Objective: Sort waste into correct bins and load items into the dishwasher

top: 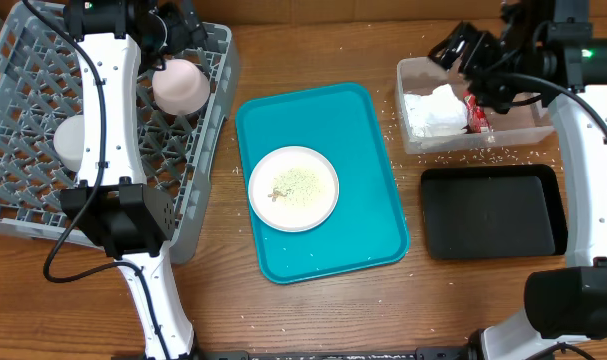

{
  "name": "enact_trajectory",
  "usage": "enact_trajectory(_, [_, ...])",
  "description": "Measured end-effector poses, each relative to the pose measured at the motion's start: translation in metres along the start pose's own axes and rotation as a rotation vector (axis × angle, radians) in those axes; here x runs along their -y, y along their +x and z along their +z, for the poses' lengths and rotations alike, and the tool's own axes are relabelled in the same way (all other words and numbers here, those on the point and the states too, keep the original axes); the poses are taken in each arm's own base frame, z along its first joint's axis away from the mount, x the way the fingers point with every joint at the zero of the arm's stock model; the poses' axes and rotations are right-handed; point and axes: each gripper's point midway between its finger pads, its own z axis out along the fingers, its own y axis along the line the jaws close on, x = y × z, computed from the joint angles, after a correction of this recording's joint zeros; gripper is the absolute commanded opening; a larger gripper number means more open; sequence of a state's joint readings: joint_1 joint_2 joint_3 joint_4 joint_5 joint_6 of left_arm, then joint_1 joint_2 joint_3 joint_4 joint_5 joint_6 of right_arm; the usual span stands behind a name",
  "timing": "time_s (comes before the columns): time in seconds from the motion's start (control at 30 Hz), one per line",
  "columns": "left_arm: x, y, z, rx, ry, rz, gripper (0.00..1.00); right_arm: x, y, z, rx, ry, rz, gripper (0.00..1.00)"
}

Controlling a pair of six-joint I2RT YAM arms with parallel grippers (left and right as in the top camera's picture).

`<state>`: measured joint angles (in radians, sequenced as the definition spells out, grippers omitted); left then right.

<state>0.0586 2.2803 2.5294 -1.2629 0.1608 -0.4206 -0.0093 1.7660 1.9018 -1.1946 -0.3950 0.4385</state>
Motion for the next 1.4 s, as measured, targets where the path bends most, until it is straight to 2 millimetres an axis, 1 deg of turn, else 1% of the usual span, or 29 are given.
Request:
enact_trajectory(0.17, [0.016, 0.002, -0.001, -0.018, 0.087, 0.004, 1.0, -0.011, 0.041, 0.004, -0.149, -0.018, -0.09, 0.99])
enact_trajectory(0.3, [0.02, 0.004, -0.001, -0.029, 0.115, 0.004, 0.99, -0.037, 0.081, 0.015, -0.246, -0.035, -0.243, 1.0])
enact_trajectory(0.37, [0.02, 0.008, -0.001, -0.049, 0.116, 0.001, 0.82, -0.056, 0.106, 0.028, -0.275, -0.026, -0.348, 1.0])
enact_trajectory(0.4, [0.02, 0.011, -0.002, -0.06, 0.117, -0.008, 0.8, -0.06, 0.112, 0.032, -0.275, -0.015, -0.371, 1.0])
enact_trajectory(0.43, [0.02, 0.015, -0.002, -0.077, 0.122, -0.006, 0.8, -0.066, 0.12, 0.037, -0.268, 0.014, -0.396, 1.0])
enact_trajectory(0.5, [0.026, 0.024, -0.003, -0.115, 0.149, 0.011, 0.87, -0.07, 0.123, 0.041, -0.239, 0.055, -0.4, 1.0])
enact_trajectory(0.53, [0.03, 0.029, -0.004, -0.136, 0.173, 0.028, 0.89, -0.068, 0.12, 0.042, -0.21, 0.093, -0.382, 1.0])
enact_trajectory(0.57, [0.036, 0.035, -0.005, -0.16, 0.202, 0.054, 0.92, -0.063, 0.116, 0.042, -0.186, 0.129, -0.36, 1.0])
enact_trajectory(0.6, [0.044, 0.045, -0.007, -0.196, 0.237, 0.101, 0.95, -0.056, 0.107, 0.042, -0.153, 0.172, -0.321, 1.0])
enact_trajectory(0.67, [0.053, 0.057, -0.008, -0.23, 0.264, 0.141, 0.99, -0.046, 0.092, 0.037, -0.106, 0.212, -0.266, 1.0])
enact_trajectory(0.73, [0.062, 0.066, -0.008, -0.245, 0.274, 0.187, 0.97, -0.043, 0.075, 0.029, -0.063, 0.213, -0.237, 1.0])
enact_trajectory(0.8, [0.063, 0.068, -0.005, -0.235, 0.233, 0.21, 0.93, -0.045, 0.064, 0.021, -0.042, 0.184, -0.239, 1.0])
enact_trajectory(0.87, [0.053, 0.063, 0.0, -0.206, 0.14, 0.173, 0.94, -0.051, 0.065, 0.015, -0.059, 0.141, -0.277, 0.98])
enact_trajectory(0.93, [0.033, 0.053, 0.002, -0.165, 0.035, 0.108, 1.0, -0.057, 0.079, 0.013, -0.11, 0.112, -0.334, 0.92])
enact_trajectory(0.97, [0.021, 0.047, 0.002, -0.144, -0.01, 0.07, 1.0, -0.062, 0.089, 0.014, -0.138, 0.096, -0.367, 0.85])
enact_trajectory(1.0, [0.011, 0.041, 0.001, -0.126, -0.047, 0.033, 1.0, -0.067, 0.096, 0.016, -0.157, 0.084, -0.4, 0.74])
enact_trajectory(1.03, [-0.004, 0.033, 0.0, -0.104, -0.086, -0.009, 1.0, -0.074, 0.108, 0.02, -0.182, 0.069, -0.447, 0.63])
enact_trajectory(1.07, [-0.015, 0.028, -0.001, -0.089, -0.113, -0.04, 1.0, -0.08, 0.121, 0.024, -0.208, 0.057, -0.483, 0.58])
enact_trajectory(1.1, [-0.027, 0.022, -0.003, -0.074, -0.14, -0.069, 1.0, -0.084, 0.131, 0.028, -0.227, 0.049, -0.502, 0.55])
enact_trajectory(1.17, [-0.048, 0.013, -0.006, -0.048, -0.184, -0.119, 1.0, -0.092, 0.153, 0.038, -0.262, 0.035, -0.565, 0.52])
enact_trajectory(1.23, [-0.068, 0.005, -0.01, -0.027, -0.222, -0.161, 1.0, -0.1, 0.179, 0.051, -0.298, 0.028, -0.635, 0.52])
enact_trajectory(1.33, [-0.081, 0.001, -0.013, -0.014, -0.245, -0.19, 1.0, -0.109, 0.21, 0.075, -0.313, 0.046, -0.746, 0.54])
enact_trajectory(1.4, [-0.084, 0.0, -0.014, -0.012, -0.252, -0.197, 1.0, -0.109, 0.235, 0.098, -0.339, 0.084, -0.83, 0.54])
